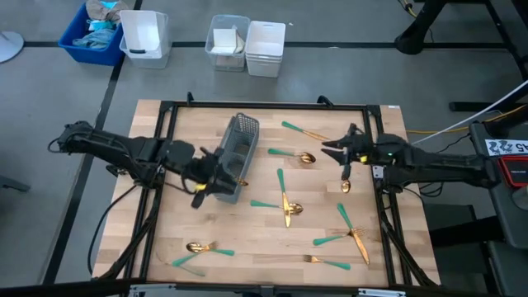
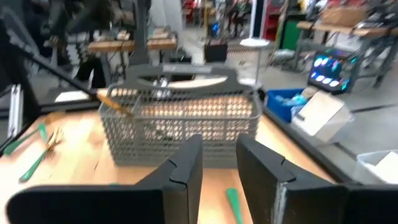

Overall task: Sort silverware
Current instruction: Put the green spoon into the gray silverware rack

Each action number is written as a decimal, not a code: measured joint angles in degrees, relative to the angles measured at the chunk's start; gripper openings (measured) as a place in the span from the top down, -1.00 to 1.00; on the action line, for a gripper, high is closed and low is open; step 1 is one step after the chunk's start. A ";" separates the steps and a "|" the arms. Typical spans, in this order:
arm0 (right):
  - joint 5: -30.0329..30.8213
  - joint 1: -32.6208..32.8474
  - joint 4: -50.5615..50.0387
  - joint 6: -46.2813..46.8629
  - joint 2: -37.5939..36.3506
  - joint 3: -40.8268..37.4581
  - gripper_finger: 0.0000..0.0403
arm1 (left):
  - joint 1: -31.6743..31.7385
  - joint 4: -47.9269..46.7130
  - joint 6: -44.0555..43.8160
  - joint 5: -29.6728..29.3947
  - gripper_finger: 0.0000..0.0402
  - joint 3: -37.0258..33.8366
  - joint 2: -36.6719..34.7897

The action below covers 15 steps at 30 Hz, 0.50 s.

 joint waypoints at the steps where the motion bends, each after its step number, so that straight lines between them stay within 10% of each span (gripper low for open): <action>1: -0.62 0.00 0.00 -0.01 2.08 0.81 0.51 | -0.99 0.03 0.00 -0.02 0.53 0.00 0.00; 15: -12.03 0.01 -6.58 3.37 29.26 11.09 0.51 | -6.33 -0.14 0.00 -4.52 0.53 0.00 0.00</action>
